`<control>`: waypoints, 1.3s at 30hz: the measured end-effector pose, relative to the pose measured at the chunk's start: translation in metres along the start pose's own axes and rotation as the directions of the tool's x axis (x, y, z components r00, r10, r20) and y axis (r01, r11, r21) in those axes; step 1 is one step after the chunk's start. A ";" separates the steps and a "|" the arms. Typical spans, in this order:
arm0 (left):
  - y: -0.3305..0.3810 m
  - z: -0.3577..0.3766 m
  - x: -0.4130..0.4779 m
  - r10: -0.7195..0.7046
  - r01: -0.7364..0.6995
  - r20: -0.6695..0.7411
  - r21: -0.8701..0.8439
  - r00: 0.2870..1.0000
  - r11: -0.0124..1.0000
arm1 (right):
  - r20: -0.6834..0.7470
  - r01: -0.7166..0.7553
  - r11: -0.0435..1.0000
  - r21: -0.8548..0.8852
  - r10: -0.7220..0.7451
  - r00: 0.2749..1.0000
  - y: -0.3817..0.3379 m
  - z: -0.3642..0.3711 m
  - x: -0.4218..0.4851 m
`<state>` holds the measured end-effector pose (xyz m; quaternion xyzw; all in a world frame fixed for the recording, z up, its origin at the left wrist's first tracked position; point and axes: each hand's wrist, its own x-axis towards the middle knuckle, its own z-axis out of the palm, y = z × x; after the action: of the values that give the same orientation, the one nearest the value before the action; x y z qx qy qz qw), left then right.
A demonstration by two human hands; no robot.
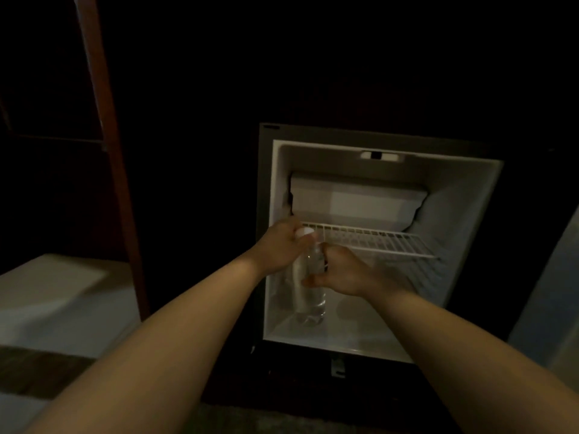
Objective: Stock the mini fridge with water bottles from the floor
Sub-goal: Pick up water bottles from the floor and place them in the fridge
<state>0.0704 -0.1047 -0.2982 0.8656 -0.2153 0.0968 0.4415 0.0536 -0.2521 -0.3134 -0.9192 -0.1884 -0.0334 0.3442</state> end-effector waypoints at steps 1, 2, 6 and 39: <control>-0.009 0.004 0.003 -0.032 0.032 0.002 0.010 0.999 0.999 | 0.004 -0.007 1.000 -0.011 0.007 1.000 0.007 0.002 0.004; -0.018 0.008 0.006 -0.086 0.086 0.017 0.024 0.996 0.996 | 0.006 -0.025 1.000 -0.018 0.025 1.000 0.016 0.005 0.007; -0.041 0.028 0.005 -0.431 0.468 0.183 -0.287 0.883 0.836 | -0.010 -0.155 0.988 -0.009 0.154 0.988 0.048 0.020 0.017; -0.141 0.136 0.015 -0.646 0.520 0.039 -0.630 0.763 0.576 | -0.248 -0.278 0.761 0.585 0.495 0.833 0.104 0.133 0.068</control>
<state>0.1453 -0.1453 -0.4751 0.6840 0.1082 -0.0446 0.7201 0.1461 -0.2162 -0.4663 -0.7822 0.0797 -0.0883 0.6116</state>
